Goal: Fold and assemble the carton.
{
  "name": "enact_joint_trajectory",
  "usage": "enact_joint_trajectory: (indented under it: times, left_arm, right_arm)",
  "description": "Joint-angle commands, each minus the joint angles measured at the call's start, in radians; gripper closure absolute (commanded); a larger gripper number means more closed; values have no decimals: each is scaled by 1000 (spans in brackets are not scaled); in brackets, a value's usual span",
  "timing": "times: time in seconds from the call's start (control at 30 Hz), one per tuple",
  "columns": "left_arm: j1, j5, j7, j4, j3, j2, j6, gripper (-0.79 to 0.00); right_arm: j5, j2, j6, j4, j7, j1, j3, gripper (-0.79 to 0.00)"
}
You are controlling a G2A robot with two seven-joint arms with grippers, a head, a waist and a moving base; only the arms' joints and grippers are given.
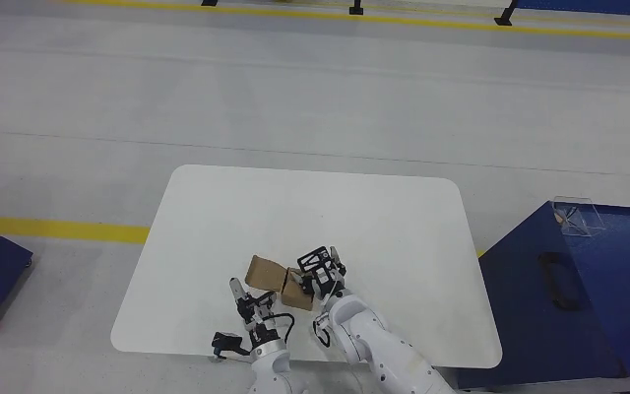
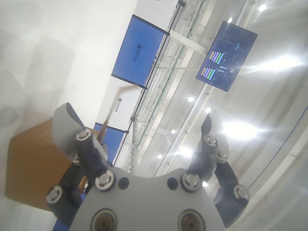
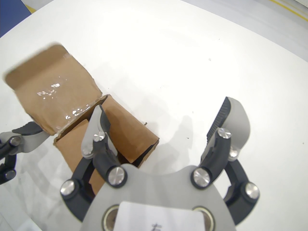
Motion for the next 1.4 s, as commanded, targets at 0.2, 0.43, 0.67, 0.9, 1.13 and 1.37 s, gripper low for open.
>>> enact_joint_trajectory:
  times: [0.2, 0.43, 0.67, 0.9, 1.13, 1.37]
  left_arm:
    - [-3, 8, -89, 13, -9, -2, -55, -785]
    - [4, 37, -137, 8, -11, -3, -32, -785]
    - [5, 18, -166, 2, 5, -9, 37, -785]
    - [26, -49, -233, -29, 48, -3, 100, -785]
    - [64, -50, -258, -95, 48, 9, 117, -785]
    - [91, -3, -265, -136, 27, 17, 126, -785]
  right_arm:
    - [-23, -5, -8, -9, 5, -15, 14, -785]
    - [-55, -8, 17, -16, -10, -29, 40, -785]
    - [-50, 11, 33, -60, -6, -54, 162, -785]
    - [12, 31, -31, -126, 29, -110, 286, -785]
    - [109, 38, -71, -159, 75, -141, 352, -785]
    - [109, 38, -71, -159, 75, -141, 352, -785]
